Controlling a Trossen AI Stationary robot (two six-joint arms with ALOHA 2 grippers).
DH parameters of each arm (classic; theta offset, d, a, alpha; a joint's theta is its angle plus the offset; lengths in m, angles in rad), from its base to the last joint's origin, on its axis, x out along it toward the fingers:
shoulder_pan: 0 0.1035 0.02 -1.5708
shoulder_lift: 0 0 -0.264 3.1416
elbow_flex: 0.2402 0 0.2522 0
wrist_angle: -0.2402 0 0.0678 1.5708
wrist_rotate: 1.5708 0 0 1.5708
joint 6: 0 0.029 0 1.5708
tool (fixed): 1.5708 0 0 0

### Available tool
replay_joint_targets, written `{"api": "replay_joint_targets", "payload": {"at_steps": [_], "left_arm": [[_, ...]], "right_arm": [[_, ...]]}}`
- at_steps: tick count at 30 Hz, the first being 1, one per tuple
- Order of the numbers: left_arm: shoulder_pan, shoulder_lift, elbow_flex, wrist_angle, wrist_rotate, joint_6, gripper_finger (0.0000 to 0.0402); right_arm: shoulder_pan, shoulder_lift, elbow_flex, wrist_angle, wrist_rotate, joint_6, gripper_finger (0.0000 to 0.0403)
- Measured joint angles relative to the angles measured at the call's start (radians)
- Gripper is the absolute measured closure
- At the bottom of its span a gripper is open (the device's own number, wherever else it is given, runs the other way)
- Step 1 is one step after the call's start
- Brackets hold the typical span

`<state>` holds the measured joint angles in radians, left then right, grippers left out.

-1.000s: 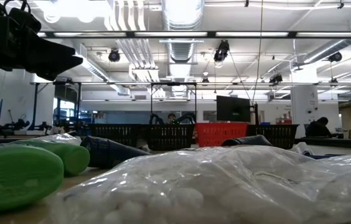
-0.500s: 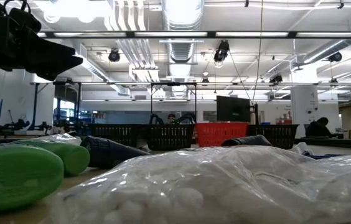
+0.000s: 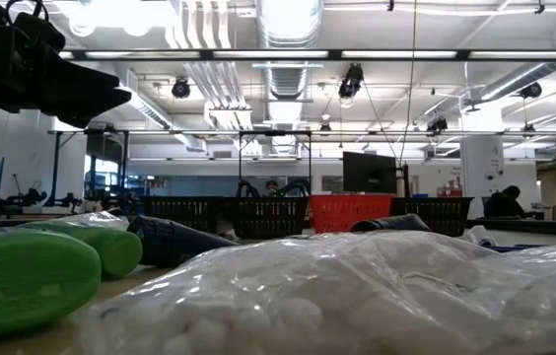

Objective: Pick & Place Travel size toiletries
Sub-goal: Put the shampoo into the right black bin

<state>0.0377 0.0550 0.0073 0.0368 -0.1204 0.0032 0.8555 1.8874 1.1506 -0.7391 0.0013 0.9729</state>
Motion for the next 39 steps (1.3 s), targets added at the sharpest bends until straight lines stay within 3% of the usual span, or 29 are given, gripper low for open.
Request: {"api": "replay_joint_targets", "payload": {"at_steps": [11, 23, 34, 39], "left_arm": [[0.0, 0.0, 0.0, 0.0, 0.0, 0.0, 0.0154], [0.0, 0.0, 0.0, 0.0, 0.0, 0.0, 0.0154], [0.0, 0.0, 0.0, 0.0, 0.0, 0.0, 0.0154], [0.0, 0.0, 0.0, 0.0, 0.0, 0.0, 0.0154]], "right_arm": [[0.002, 0.003, 0.065, -0.004, -0.021, 0.138, 0.0263], [-0.039, 0.0, 0.139, -0.013, 0.041, 0.316, 0.0264], [-0.131, -0.117, 0.145, -0.034, 0.286, 0.58, 0.0266], [-0.225, -0.186, 0.144, -0.051, 0.322, 0.644, 0.0266]]}}
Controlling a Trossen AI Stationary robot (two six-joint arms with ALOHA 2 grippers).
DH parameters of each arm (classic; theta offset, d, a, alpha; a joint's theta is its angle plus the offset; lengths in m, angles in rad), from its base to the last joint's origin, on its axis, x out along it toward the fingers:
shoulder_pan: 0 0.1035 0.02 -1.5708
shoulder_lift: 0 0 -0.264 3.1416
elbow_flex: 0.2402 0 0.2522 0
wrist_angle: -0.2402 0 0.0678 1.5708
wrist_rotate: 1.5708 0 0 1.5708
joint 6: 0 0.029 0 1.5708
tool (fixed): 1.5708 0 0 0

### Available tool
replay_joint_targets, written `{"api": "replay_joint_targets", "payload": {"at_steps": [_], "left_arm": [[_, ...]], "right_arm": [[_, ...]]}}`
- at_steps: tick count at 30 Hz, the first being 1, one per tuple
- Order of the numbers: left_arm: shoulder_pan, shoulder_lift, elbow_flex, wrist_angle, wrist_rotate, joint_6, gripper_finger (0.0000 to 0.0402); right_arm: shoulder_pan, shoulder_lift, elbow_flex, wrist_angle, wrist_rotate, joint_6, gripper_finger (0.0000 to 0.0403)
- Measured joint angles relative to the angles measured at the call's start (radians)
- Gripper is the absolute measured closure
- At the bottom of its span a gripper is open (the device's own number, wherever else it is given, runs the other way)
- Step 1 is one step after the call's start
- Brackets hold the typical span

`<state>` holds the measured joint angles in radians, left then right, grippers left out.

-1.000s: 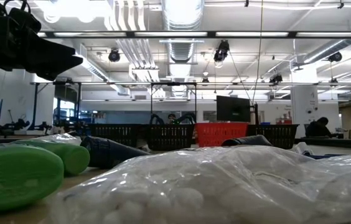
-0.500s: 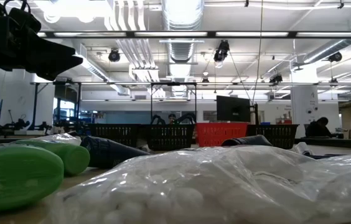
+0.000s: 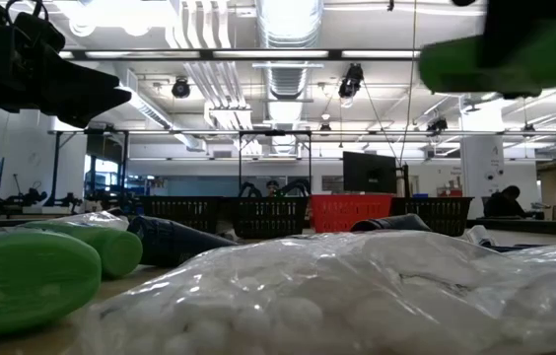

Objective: Pick & Place Travel size toiletries
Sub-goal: Put the shampoo into the right black bin

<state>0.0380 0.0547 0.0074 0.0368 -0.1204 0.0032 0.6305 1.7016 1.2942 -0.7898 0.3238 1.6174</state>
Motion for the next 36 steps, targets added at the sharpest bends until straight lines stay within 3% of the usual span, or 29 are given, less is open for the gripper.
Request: {"api": "replay_joint_targets", "payload": {"at_steps": [15, 22, 30, 36], "left_arm": [[0.0, 0.0, 0.0, 0.0, 0.0, 0.0, 0.0154], [0.0, 0.0, 0.0, 0.0, 0.0, 0.0, 0.0154], [0.0, 0.0, 0.0, 0.0, 0.0, 0.0, 0.0154], [0.0, 0.0, 0.0, 0.0, 0.0, 0.0, 0.0154]], "right_arm": [[-0.423, -0.152, 0.0, -0.218, 0.069, -0.055, 0.0264], [-0.682, -0.155, -0.034, -0.269, -0.065, -0.312, 0.0266], [-0.959, -0.163, -0.167, -0.225, -0.193, -0.566, 0.0266], [-1.07, -0.164, -0.298, -0.031, -0.319, -0.624, 0.0261]]}}
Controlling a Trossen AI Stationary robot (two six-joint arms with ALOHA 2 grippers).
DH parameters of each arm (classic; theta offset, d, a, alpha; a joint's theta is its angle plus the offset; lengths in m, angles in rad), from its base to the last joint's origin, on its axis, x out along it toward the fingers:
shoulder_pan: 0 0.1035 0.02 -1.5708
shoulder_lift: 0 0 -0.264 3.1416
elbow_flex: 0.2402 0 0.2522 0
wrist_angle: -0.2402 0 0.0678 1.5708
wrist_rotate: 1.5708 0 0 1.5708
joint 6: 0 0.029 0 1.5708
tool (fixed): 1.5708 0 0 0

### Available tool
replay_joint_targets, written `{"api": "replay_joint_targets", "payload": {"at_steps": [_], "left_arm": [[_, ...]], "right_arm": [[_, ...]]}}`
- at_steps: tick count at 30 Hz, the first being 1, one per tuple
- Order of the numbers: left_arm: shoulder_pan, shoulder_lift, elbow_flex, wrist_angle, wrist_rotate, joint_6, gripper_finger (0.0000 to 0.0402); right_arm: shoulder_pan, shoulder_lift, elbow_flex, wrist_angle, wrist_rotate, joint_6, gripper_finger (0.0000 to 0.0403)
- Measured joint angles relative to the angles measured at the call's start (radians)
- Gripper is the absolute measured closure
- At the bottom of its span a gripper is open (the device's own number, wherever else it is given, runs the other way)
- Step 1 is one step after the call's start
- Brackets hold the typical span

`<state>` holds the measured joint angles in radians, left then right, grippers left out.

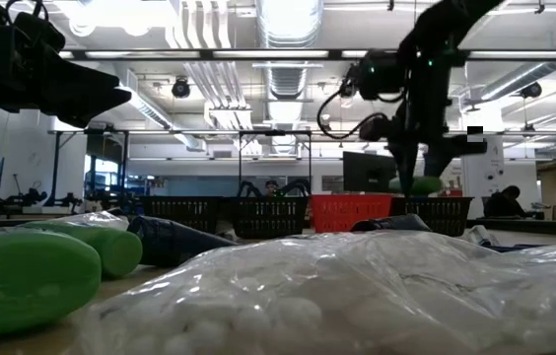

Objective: Pick & Place Travel size toiletries
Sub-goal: Put the shampoo into the right black bin, then put the razor into the red bin

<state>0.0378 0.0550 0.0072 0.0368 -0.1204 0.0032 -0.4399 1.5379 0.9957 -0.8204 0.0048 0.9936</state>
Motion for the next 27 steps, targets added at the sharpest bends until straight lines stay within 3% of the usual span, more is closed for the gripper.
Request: {"api": "replay_joint_targets", "payload": {"at_steps": [7, 20, 27], "left_arm": [[0.0, 0.0, 0.0, 0.0, 0.0, 0.0, 0.0154], [0.0, 0.0, 0.0, 0.0, 0.0, 0.0, 0.0154], [0.0, 0.0, 0.0, 0.0, 0.0, 0.0, 0.0154]], "right_arm": [[-0.013, 0.0, -0.097, 0.114, -0.009, 0.006, 0.0252], [0.001, -0.02, -0.084, 0.128, 0.053, 0.028, 0.0142], [0.087, -0.044, -0.034, 0.092, 0.051, -0.047, 0.0103]]}}
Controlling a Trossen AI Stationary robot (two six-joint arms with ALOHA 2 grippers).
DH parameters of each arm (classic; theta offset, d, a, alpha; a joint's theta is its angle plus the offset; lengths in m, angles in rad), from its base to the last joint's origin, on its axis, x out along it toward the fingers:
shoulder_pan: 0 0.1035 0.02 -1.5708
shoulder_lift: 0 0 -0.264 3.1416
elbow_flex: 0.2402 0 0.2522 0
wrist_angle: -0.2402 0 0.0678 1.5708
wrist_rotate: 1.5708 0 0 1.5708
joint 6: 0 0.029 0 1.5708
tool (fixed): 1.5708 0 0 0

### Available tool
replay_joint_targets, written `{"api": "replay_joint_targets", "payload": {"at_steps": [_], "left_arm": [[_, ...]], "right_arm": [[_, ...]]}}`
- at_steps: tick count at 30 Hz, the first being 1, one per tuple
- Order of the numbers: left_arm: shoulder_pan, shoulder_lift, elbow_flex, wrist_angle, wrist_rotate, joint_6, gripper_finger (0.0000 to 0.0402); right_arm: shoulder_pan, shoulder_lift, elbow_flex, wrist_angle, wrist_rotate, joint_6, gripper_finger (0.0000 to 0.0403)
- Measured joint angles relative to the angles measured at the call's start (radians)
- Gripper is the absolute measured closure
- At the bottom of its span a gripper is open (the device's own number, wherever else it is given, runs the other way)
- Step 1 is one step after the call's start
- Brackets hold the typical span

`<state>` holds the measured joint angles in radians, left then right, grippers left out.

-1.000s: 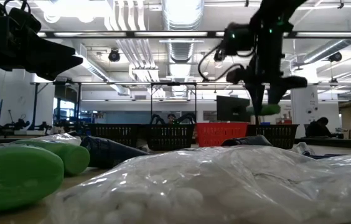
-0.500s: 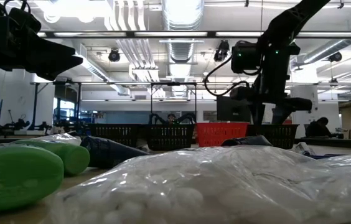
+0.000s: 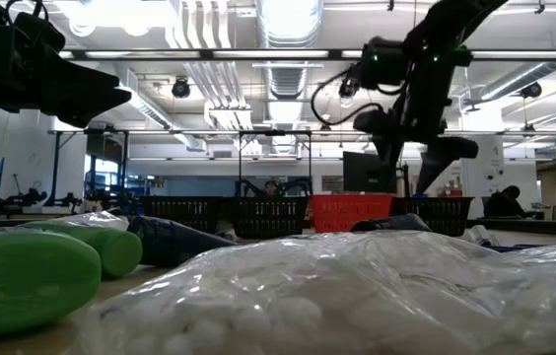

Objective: Pick & Place Travel size toiletries
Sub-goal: Put the razor into the red bin

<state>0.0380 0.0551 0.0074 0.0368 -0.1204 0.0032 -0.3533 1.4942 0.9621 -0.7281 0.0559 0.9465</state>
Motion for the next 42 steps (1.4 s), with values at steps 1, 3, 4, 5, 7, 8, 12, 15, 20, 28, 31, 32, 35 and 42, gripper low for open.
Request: {"api": "replay_joint_targets", "payload": {"at_steps": [1, 3, 4, 5, 7, 8, 12, 15, 20, 28, 31, 32, 35, 42], "left_arm": [[0.0, 0.0, 0.0, 0.0, 0.0, 0.0, 0.0154], [0.0, 0.0, 0.0, 0.0, 0.0, 0.0, 0.0154], [0.0, 0.0, 0.0, 0.0, 0.0, 0.0, 0.0154], [0.0, 0.0, 0.0, 0.0, 0.0, 0.0, 0.0154], [0.0, 0.0, 0.0, 0.0, 0.0, 0.0, 0.0154], [0.0, 0.0, 0.0, 0.0, 0.0, 0.0, 0.0154], [0.0, 0.0, 0.0, 0.0, 0.0, 0.0, 0.0154], [0.0, 0.0, 0.0, 0.0, 0.0, 0.0, 0.0154], [0.0, 0.0, 0.0, 0.0, 0.0, 0.0, 0.0154], [0.0, 0.0, 0.0, 0.0, 0.0, 0.0, 0.0154], [0.0, 0.0, 0.0, 0.0, 0.0, 0.0, 0.0154], [0.0, 0.0, 0.0, 0.0, 0.0, 0.0, 0.0154], [0.0, 0.0, 0.0, 0.0, 0.0, 0.0, 0.0154], [0.0, 0.0, 0.0, 0.0, 0.0, 0.0, 0.0154]], "right_arm": [[0.024, -0.002, 0.004, -0.002, -0.003, -0.018, 0.01], [0.081, -0.002, 0.009, -0.001, -0.011, -0.038, 0.0094], [0.113, -0.002, 0.01, 0.0, -0.015, -0.04, 0.0092], [0.147, -0.002, 0.01, 0.003, -0.021, -0.042, 0.009], [0.219, -0.002, 0.01, 0.01, -0.035, -0.046, 0.0088], [0.256, -0.001, 0.01, 0.012, -0.037, -0.046, 0.0088], [0.409, 0.0, 0.007, 0.058, -0.038, -0.084, 0.0096], [0.509, 0.0, 0.006, 0.135, -0.028, -0.159, 0.0109], [0.595, 0.0, 0.006, 0.222, -0.005, -0.158, 0.0128], [0.617, 0.001, 0.0, 0.138, -0.087, 0.041, 0.0153], [0.638, 0.001, 0.0, 0.14, -0.102, 0.001, 0.0162], [0.645, 0.001, 0.0, 0.14, -0.102, -0.022, 0.0165], [0.659, 0.001, -0.001, 0.14, -0.1, -0.045, 0.0175], [0.661, 0.001, -0.001, -0.058, -0.103, 0.153, 0.019]]}}
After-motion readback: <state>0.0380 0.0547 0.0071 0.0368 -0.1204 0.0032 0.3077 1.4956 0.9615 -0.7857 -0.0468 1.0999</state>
